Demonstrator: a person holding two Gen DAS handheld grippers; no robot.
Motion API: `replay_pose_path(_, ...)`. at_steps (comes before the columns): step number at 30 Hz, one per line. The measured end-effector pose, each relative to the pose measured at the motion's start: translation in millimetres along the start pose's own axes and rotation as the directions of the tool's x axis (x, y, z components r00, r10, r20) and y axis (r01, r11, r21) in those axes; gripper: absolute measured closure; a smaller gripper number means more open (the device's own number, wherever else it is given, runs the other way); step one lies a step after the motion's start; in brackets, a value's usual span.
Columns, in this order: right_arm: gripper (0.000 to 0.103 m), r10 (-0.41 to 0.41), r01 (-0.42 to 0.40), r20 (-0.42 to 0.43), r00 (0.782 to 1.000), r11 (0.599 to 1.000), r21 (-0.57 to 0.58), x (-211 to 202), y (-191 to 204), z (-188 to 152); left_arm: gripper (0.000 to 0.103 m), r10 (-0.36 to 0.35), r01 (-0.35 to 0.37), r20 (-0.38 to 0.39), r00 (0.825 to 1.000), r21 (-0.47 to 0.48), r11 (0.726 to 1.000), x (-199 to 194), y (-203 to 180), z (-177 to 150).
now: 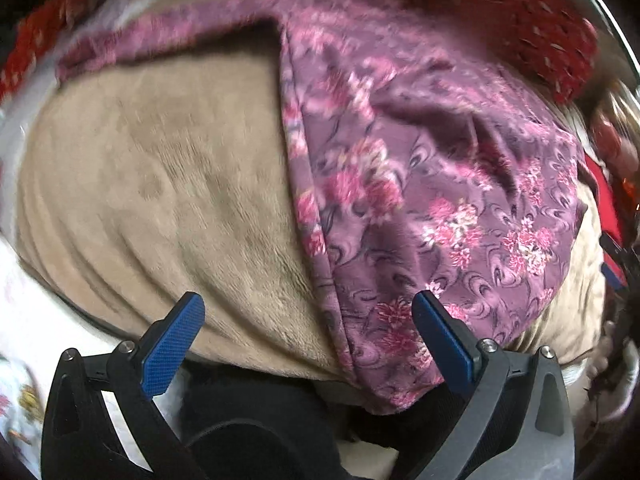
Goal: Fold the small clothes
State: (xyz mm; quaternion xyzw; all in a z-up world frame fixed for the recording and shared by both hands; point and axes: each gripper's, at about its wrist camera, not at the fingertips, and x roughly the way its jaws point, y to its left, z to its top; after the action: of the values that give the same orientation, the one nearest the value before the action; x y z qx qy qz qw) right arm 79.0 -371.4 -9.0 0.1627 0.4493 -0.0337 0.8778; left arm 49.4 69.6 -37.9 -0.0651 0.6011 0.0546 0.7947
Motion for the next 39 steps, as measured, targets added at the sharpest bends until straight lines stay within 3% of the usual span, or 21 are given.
replay_pose_path(2,0.007,0.047,-0.046,-0.032,0.998,0.998,0.048,17.9,-1.2,8.9,0.000,-0.034,0.034,-0.054,0.998,0.003,0.999,14.4,-6.2,-3.0)
replay_pose_path(4,0.015,0.110,-0.102,-0.072,0.991,0.988,0.114,41.3,-1.1,16.9,0.000,-0.055,0.057,-0.106,0.993,0.020,0.998,25.6,-19.9,-7.4)
replay_pose_path(5,0.024,0.136,-0.122,-0.090,0.987,0.982,0.142,50.5,-1.6,17.2,0.000,-0.072,0.078,-0.126,0.989,0.039,0.996,32.4,-30.2,-10.8)
replay_pose_path(6,0.045,0.154,-0.136,-0.099,0.983,0.976,0.168,57.6,-2.1,17.2,0.009,-0.081,0.088,-0.132,0.988,0.048,0.995,36.0,-35.2,-13.7)
replay_pose_path(7,0.055,0.166,-0.146,-0.096,0.981,0.971,0.187,62.4,-2.8,17.3,0.018,-0.102,0.110,-0.141,0.985,0.053,0.992,38.4,-40.9,-17.1)
replay_pose_path(9,0.099,0.190,-0.172,-0.089,0.978,0.969,0.180,61.2,-3.7,16.8,0.047,-0.094,0.106,-0.137,0.986,0.084,0.991,34.2,-52.4,-20.7)
replay_pose_path(10,0.099,0.213,-0.196,-0.090,0.973,0.965,0.175,58.4,-4.5,16.5,0.061,-0.087,0.099,-0.117,0.989,0.100,0.990,28.5,-52.3,-21.5)
replay_pose_path(11,0.099,0.221,-0.208,-0.065,0.973,0.964,0.163,48.5,-6.1,15.3,0.089,-0.090,0.102,-0.118,0.989,0.103,0.989,21.9,-52.2,-18.7)
replay_pose_path(12,0.099,0.232,-0.224,-0.039,0.972,0.963,0.149,36.7,-7.4,13.4,0.098,-0.112,0.124,-0.124,0.986,0.087,0.989,16.6,-45.6,-16.8)
replay_pose_path(15,0.099,0.289,-0.288,0.012,0.957,0.949,0.131,-7.0,-15.8,3.1,0.098,-0.216,0.214,-0.118,0.969,-0.037,0.976,-6.5,-16.7,-12.5)
replay_pose_path(20,0.100,0.362,-0.361,0.012,0.932,0.928,0.093,-80.6,-28.3,-39.2,0.103,-0.191,0.186,-0.047,0.980,-0.100,0.977,-47.5,31.4,-12.5)
replay_pose_path(23,0.100,0.351,-0.345,-0.069,0.934,0.935,0.089,-86.5,-34.4,-78.9,0.103,-0.162,0.152,-0.078,0.984,-0.125,0.980,-33.4,59.8,-8.4)
replay_pose_path(25,0.099,0.294,-0.285,-0.152,0.944,0.956,0.074,-71.2,-36.2,-102.7,0.103,-0.183,0.164,-0.120,0.976,-0.153,0.975,-15.3,68.2,-10.2)
replay_pose_path(28,0.099,0.224,-0.209,-0.261,0.939,0.974,0.087,-49.3,-40.0,-124.3,0.103,-0.212,0.189,-0.136,0.968,-0.167,0.968,-4.0,59.1,-16.6)
replay_pose_path(29,0.094,0.223,-0.206,-0.265,0.938,0.974,0.092,-49.4,-40.4,-123.7,0.100,-0.222,0.203,-0.124,0.967,-0.147,0.968,-2.8,49.9,-15.8)
replay_pose_path(31,0.094,0.235,-0.217,-0.243,0.941,0.971,0.098,-57.2,-41.7,-115.3,0.084,-0.252,0.238,-0.113,0.961,-0.122,0.963,-1.8,34.3,-17.9)
replay_pose_path(32,0.092,0.242,-0.227,-0.211,0.947,0.969,0.094,-65.9,-41.9,-106.2,0.060,-0.262,0.249,-0.116,0.958,-0.115,0.962,-1.8,32.5,-24.6)
replay_pose_path(33,0.087,0.239,-0.226,-0.188,0.953,0.970,0.088,-72.7,-41.6,-99.3,0.047,-0.266,0.254,-0.120,0.956,-0.109,0.961,3.0,23.8,-21.2)
replay_pose_path(36,0.065,0.196,-0.189,-0.115,0.974,0.980,0.068,-89.6,-44.3,-82.6,0.046,-0.255,0.247,-0.160,0.954,-0.068,0.967,20.4,-3.8,-26.6)
replay_pose_path(39,0.063,0.152,-0.147,-0.101,0.983,0.987,0.059,-90.8,-51.1,-77.8,0.046,-0.228,0.219,-0.211,0.951,-0.064,0.974,38.6,-17.1,-29.4)
